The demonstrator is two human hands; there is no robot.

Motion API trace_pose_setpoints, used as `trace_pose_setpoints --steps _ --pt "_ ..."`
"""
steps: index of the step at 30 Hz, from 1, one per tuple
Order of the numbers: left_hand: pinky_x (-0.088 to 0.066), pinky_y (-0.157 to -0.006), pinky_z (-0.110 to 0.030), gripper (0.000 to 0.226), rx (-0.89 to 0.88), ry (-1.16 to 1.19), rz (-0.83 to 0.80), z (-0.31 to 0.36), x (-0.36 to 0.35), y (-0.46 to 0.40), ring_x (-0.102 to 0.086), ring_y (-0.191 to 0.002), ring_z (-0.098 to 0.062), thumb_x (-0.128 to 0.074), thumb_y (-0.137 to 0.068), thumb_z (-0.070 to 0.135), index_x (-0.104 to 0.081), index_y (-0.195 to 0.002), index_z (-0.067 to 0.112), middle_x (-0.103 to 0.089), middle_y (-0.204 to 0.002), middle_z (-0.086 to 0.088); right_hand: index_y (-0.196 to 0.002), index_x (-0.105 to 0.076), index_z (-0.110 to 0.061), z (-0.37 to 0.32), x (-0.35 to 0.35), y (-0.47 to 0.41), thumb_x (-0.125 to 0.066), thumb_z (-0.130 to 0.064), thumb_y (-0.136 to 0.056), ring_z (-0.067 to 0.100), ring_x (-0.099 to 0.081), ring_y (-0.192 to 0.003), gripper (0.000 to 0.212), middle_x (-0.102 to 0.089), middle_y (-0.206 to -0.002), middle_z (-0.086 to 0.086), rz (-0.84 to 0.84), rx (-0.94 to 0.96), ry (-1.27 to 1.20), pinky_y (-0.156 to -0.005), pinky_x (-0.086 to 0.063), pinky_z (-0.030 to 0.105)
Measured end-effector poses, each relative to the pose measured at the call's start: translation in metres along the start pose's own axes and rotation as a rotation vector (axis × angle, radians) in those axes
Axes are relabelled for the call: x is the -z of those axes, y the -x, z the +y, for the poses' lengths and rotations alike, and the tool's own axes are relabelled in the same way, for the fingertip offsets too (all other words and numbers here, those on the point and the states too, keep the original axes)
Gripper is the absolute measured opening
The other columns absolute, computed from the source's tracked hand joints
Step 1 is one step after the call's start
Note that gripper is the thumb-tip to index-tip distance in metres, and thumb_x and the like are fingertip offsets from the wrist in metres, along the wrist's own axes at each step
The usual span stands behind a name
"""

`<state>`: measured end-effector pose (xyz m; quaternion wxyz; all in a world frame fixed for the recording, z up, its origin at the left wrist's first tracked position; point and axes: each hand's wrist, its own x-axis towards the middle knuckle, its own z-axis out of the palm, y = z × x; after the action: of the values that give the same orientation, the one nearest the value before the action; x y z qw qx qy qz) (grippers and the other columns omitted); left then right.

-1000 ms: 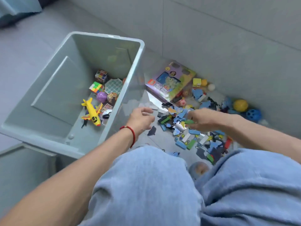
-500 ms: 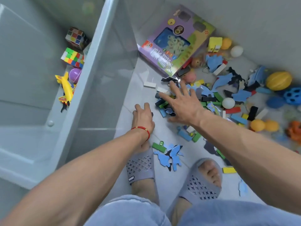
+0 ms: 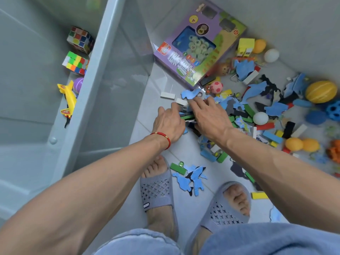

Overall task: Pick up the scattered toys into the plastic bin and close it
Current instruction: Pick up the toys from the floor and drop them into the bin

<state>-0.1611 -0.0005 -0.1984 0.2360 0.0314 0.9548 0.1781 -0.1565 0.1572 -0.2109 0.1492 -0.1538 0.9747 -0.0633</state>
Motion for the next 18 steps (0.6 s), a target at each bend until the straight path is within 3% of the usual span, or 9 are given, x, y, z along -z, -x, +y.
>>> trace_pose_setpoints --steps 4,7,10,13,16,18 --pt "-0.046 -0.073 -0.045 0.034 -0.078 -0.063 -0.049 0.0 -0.008 -0.003 -0.041 -0.096 -0.032 -0.046 -0.094 0.039 -0.042 -0.117 0.014 -0.062 -0.093 -0.011 -0.114 -0.053 -0.009 0.006 0.0 -0.004 -0.073 -0.015 -0.087 0.03 -0.046 -0.097 0.034 -0.05 -0.116 0.007 0.037 -0.001 -0.047 -0.058 -0.042 0.039" --pt "-0.046 -0.067 -0.044 0.028 -0.143 -0.142 -0.013 -0.003 -0.008 -0.006 -0.045 -0.101 -0.036 -0.05 -0.098 0.033 -0.044 -0.117 0.012 -0.066 -0.093 -0.013 -0.109 -0.054 -0.009 0.012 0.002 -0.001 -0.068 -0.008 -0.089 0.028 -0.043 -0.09 0.025 -0.05 -0.11 0.008 0.078 0.022 -0.09 -0.054 -0.034 0.036" --pt "-0.044 -0.068 -0.04 0.026 -0.17 -0.155 -0.019 -0.005 -0.001 -0.006 -0.046 -0.102 -0.033 -0.052 -0.098 0.028 -0.048 -0.12 0.015 -0.067 -0.097 -0.012 -0.101 -0.056 -0.01 0.017 0.007 0.004 -0.063 0.001 -0.088 0.025 -0.036 -0.083 0.018 -0.052 -0.102 0.01 0.095 0.03 -0.133 -0.056 -0.042 0.041" --pt "-0.041 -0.068 -0.037 0.022 -0.085 -0.082 -0.009 -0.002 0.008 0.0 -0.048 -0.103 -0.033 -0.052 -0.1 0.03 -0.05 -0.117 0.016 -0.064 -0.091 -0.011 -0.096 -0.058 -0.01 0.024 0.016 0.009 -0.059 0.003 -0.087 0.029 -0.043 -0.084 0.016 -0.053 -0.096 0.009 0.132 -0.003 -0.21 -0.065 -0.047 0.045" --pt "-0.037 -0.067 -0.034 0.02 0.114 0.117 -0.012 0.006 0.02 0.013 -0.053 -0.091 -0.032 -0.051 -0.1 0.032 -0.051 -0.115 0.019 -0.06 -0.089 -0.01 -0.094 -0.064 -0.009 0.029 0.032 0.016 -0.058 0.0 -0.088 0.035 -0.053 -0.083 0.012 -0.059 -0.094 0.011 0.21 -0.035 -0.334 -0.067 -0.048 0.046" --pt "-0.048 -0.069 -0.035 0.019 0.26 0.327 -0.034 0.015 0.032 0.027 -0.057 -0.081 -0.03 -0.05 -0.1 0.033 -0.051 -0.113 0.019 -0.062 -0.093 -0.009 -0.1 -0.067 -0.01 0.03 0.049 0.024 -0.059 -0.002 -0.09 0.032 -0.059 -0.087 0.015 -0.064 -0.097 0.009 0.249 -0.098 -0.413 -0.072 -0.05 0.044"
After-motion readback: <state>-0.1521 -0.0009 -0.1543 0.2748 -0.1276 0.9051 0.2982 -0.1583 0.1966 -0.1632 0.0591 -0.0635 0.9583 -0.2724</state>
